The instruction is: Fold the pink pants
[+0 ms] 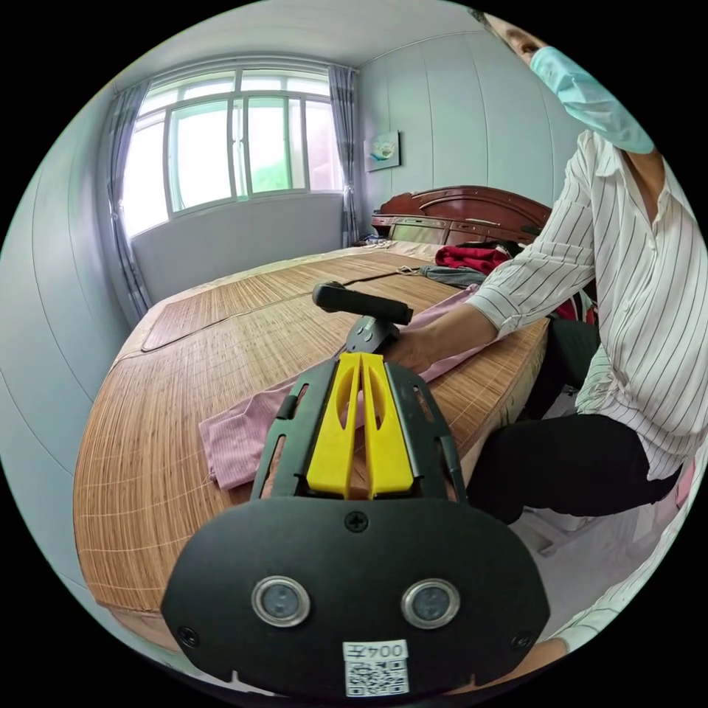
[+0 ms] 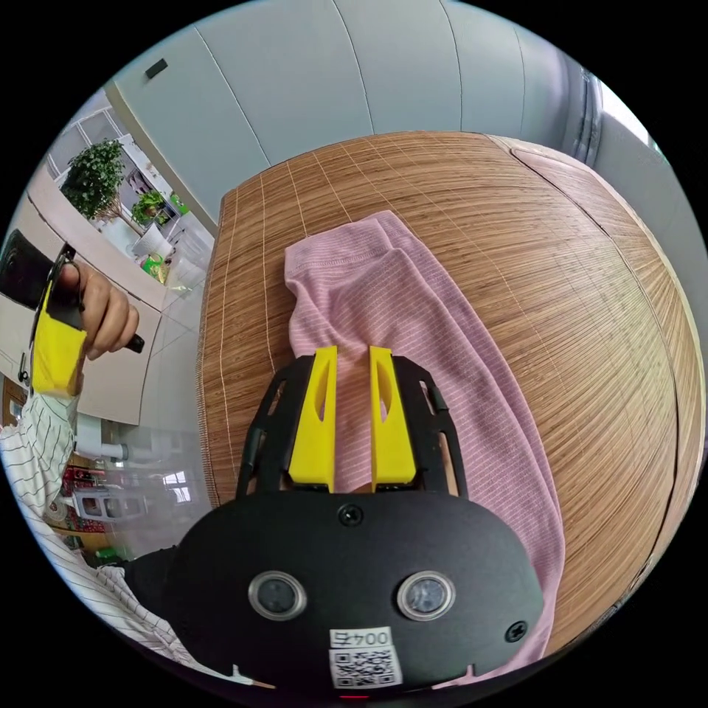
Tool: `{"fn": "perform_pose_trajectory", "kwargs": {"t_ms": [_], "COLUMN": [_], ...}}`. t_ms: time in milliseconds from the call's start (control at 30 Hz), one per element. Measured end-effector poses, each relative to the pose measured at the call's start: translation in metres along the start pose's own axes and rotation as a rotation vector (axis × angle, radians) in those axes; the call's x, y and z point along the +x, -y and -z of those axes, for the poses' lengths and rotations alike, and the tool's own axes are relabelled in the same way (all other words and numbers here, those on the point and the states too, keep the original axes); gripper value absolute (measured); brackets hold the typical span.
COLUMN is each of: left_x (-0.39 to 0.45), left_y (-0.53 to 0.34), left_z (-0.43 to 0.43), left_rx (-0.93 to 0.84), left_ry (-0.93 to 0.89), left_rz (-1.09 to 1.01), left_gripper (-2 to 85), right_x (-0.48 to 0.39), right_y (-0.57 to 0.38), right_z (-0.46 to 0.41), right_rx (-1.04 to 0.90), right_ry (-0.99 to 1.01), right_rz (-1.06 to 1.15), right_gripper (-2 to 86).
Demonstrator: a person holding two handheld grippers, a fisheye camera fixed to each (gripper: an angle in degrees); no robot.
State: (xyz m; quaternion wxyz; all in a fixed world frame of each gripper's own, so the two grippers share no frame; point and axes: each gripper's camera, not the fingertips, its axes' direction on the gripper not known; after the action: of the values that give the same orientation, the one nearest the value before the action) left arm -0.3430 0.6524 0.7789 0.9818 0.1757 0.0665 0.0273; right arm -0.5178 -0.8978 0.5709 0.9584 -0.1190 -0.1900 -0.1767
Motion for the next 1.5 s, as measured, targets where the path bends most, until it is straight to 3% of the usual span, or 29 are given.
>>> {"fn": "perform_pose_trajectory", "kwargs": {"t_ms": [167, 300, 467, 667, 800, 867, 1000, 1133, 1233, 1367, 1500], "left_x": [-0.009, -0.014, -0.039, -0.088, -0.109, -0.122, -0.141, -0.158, -0.164, -0.166, -0.163], "left_y": [-0.014, -0.024, -0.049, -0.086, -0.094, -0.097, -0.098, -0.097, -0.096, -0.095, -0.088], "left_z": [-0.008, -0.009, -0.004, 0.005, 0.003, -0.002, -0.008, -0.011, -0.008, 0.001, 0.012], "left_rx": [-0.049, -0.063, -0.103, -0.207, -0.237, -0.270, -0.298, -0.272, -0.271, -0.288, -0.295], "left_ry": [0.020, 0.023, 0.051, 0.109, 0.137, 0.145, 0.136, 0.103, 0.104, 0.135, 0.169], "left_rz": [0.012, 0.019, 0.120, 0.321, 0.381, 0.422, 0.487, 0.548, 0.565, 0.583, 0.576], "left_gripper": [0.7, 0.8, 1.2, 3.3, 5.5, 6.7, 8.0, 9.1, 9.6, 9.8, 9.8], "right_x": [0.000, -0.001, -0.015, -0.064, -0.057, -0.040, 0.031, 0.058, 0.037, -0.006, -0.028], "right_y": [0.014, 0.029, 0.038, 0.077, 0.091, 0.091, 0.072, 0.055, 0.061, 0.075, 0.068], "right_z": [0.011, 0.012, 0.041, -0.009, -0.030, -0.017, 0.028, 0.046, 0.033, -0.032, -0.022], "right_rx": [0.041, -0.061, 0.119, 0.005, -0.040, 0.009, 0.220, 0.340, 0.285, 0.018, 0.065], "right_ry": [-0.010, 0.027, -0.004, -0.092, -0.156, -0.068, 0.292, 0.333, 0.308, 0.187, 0.135], "right_rz": [-0.020, -0.008, 0.019, 0.239, 0.229, 0.153, -0.132, -0.222, -0.142, -0.050, 0.027], "right_gripper": [3.8, 8.6, 9.6, 11.2, 4.9, 4.0, 3.6, 3.5, 3.6, 4.4, 6.5]}}
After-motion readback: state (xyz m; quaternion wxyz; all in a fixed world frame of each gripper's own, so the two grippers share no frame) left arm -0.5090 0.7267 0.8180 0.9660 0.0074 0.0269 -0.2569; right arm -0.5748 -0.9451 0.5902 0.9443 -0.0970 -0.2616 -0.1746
